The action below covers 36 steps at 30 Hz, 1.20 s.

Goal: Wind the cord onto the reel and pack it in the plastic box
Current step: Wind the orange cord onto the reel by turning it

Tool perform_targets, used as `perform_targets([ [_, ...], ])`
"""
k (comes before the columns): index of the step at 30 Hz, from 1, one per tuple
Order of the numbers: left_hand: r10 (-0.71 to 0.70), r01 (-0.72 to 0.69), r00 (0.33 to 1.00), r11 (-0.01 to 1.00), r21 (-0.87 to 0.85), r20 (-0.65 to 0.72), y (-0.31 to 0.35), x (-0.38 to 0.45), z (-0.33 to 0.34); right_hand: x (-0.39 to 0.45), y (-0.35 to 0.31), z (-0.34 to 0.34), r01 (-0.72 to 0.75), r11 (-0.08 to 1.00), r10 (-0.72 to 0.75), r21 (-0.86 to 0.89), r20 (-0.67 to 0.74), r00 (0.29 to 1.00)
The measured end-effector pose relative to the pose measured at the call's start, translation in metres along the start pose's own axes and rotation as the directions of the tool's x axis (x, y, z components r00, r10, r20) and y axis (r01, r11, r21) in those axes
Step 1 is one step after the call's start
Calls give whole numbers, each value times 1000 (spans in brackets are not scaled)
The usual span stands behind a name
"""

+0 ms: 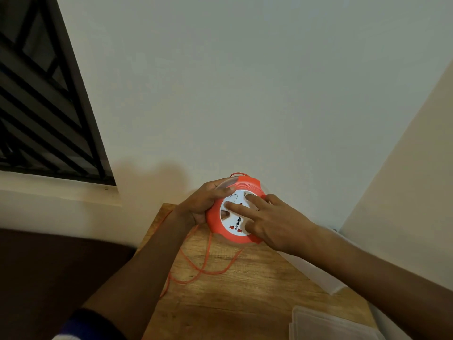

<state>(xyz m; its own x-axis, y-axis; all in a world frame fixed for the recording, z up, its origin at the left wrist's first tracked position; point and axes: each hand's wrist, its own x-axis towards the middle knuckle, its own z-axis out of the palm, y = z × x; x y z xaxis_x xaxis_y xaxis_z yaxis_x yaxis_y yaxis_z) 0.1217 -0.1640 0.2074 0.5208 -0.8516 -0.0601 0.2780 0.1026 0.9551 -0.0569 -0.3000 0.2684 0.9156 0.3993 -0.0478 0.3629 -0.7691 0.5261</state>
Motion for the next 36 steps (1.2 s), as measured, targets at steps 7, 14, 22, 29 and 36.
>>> perform_targets([
  [7, 3, -2, 999, 1000, -27, 38, 4, 0, 5, -3, 0, 5, -29, 997, 33, -67, 54, 998],
  [14, 66, -68, 997, 997, -35, -46, 7, 2, 11, 5, -29, -3, -323, 931, 325, 171, 16, 946],
  [22, 111, -120, 990, 987, -105, -92, 7, 4, 13, 22, -37, -15, -499, 766, 522, 406, 60, 851],
  [29, 91, -92, 996, 993, -72, -18, 8, -2, 13, 11, -22, -17, -374, 924, 379, 83, -50, 924],
  [36, 96, -96, 995, 995, -14, 8, 6, -4, 16, 9, -17, -14, -326, 945, 326, -1, -21, 945],
])
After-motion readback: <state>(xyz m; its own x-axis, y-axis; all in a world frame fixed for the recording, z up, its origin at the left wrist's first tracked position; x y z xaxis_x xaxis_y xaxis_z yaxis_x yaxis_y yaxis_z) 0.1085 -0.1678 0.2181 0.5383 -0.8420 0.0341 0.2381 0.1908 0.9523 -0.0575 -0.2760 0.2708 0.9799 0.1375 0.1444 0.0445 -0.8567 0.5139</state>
